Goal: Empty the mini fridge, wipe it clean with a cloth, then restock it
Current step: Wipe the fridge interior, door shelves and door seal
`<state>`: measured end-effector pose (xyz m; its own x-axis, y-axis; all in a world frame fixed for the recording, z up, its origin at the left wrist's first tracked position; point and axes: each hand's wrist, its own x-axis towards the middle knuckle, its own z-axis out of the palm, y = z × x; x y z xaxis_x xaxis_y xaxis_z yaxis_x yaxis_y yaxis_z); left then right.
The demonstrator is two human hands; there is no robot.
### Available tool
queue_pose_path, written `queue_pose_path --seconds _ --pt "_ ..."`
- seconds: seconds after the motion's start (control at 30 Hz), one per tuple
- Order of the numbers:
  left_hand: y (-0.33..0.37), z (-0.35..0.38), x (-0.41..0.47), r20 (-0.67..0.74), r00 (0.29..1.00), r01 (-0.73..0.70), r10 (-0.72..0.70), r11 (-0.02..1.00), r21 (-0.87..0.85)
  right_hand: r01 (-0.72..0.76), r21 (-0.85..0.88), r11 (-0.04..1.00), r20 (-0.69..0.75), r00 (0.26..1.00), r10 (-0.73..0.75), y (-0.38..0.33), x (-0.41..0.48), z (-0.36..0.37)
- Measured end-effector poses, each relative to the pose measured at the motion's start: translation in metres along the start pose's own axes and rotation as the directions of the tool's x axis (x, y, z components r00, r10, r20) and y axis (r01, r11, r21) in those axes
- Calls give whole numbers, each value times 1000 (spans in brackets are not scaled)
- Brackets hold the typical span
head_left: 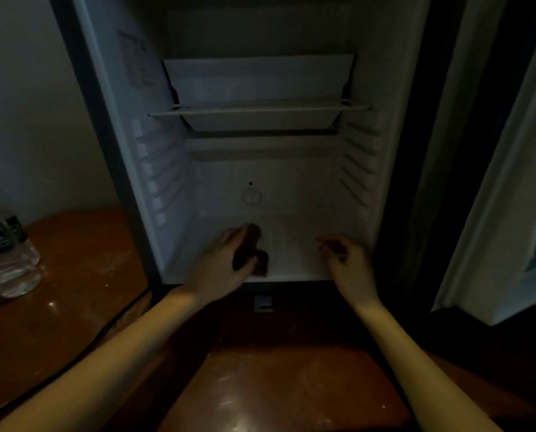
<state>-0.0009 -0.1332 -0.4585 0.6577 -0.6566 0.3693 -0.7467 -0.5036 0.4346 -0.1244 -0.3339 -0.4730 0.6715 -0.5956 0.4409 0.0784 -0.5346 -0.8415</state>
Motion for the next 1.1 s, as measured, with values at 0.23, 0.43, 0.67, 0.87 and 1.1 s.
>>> queue_pose_path --seconds 0.23,0.43,0.67,0.87,1.1 --pt "-16 5 -6 117 956 -279 269 957 76 122 -362 924 -13 991 -136 6 -14 -1" --pt "16 13 -3 257 873 -430 414 903 8 127 -669 732 143 989 -41 4 -36 -6" --pt "57 54 73 220 873 -437 435 899 -44 184 -666 723 18 973 -232 22 -50 -11" --pt "40 83 148 156 927 -347 340 938 19 142 -674 725 21 985 -173 19 -43 -10" --pt "55 60 90 193 857 -477 478 877 -51 183 -667 723 -6 968 -251 12 -47 -14"
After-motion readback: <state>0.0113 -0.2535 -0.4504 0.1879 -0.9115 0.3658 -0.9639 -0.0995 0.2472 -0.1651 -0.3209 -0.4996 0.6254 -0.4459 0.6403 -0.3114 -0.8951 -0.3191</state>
